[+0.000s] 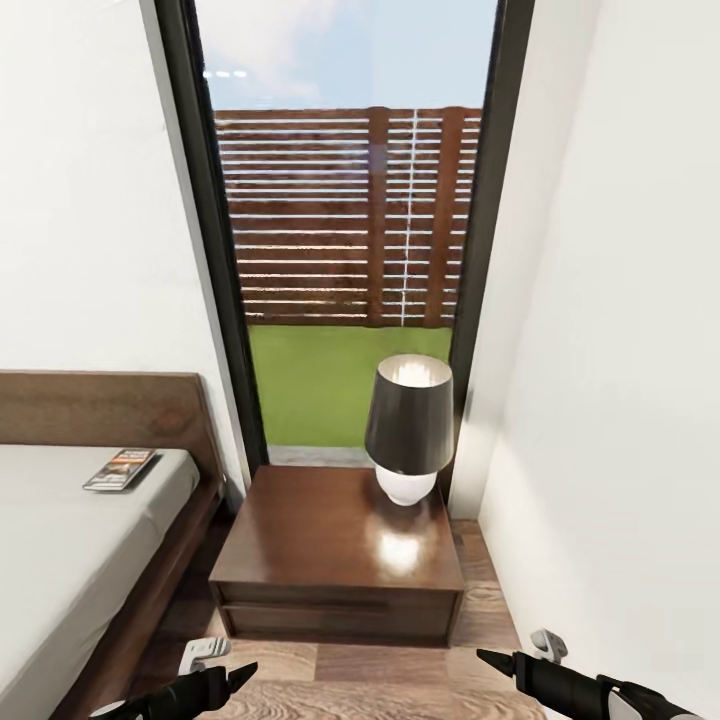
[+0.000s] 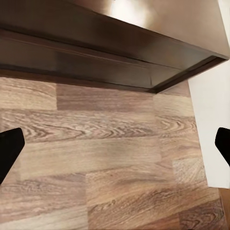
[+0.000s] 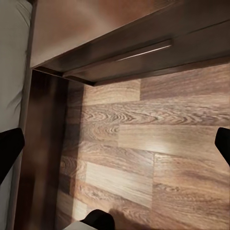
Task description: In the bedroom, move the book from the bed onto either nightstand, and place the two sandals side by side next to the bed.
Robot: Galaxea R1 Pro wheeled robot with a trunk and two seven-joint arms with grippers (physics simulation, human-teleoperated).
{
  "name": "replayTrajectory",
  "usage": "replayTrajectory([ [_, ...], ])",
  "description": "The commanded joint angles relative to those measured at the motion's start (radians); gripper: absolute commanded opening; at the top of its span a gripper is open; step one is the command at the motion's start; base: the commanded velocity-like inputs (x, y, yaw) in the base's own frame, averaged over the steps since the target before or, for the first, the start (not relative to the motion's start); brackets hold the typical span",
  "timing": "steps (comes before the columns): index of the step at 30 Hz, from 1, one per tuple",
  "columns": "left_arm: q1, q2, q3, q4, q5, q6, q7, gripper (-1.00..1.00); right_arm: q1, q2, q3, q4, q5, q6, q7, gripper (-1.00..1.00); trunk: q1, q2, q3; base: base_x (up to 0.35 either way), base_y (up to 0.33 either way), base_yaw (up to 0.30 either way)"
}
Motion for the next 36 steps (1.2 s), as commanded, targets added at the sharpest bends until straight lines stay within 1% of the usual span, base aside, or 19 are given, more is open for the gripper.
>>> replayTrajectory([
  [1, -0.001, 0.000, -0.001, 0.002, 0.004, -0.003, -0.003, 1.00, -0.001, 0.000, -0.001, 0.002, -0.008, 0.010, 0.004, 1.00, 0.000, -0.001, -0.001, 0.043, 0.011, 0.000],
  [20, -0.001, 0.001, -0.002, 0.000, 0.002, -0.001, -0.006, 1.00, -0.001, -0.001, -0.001, 0.002, -0.008, 0.010, 0.004, 1.00, 0.000, -0.001, -0.001, 0.004, 0.001, 0.000],
  [36, -0.001, 0.000, -0.003, 0.000, 0.002, 0.000, -0.004, 1.00, -0.001, -0.001, -0.001, 0.002, -0.008, 0.010, 0.004, 1.00, -0.061, 0.111, 0.049, 0.000, 0.000, 0.000],
])
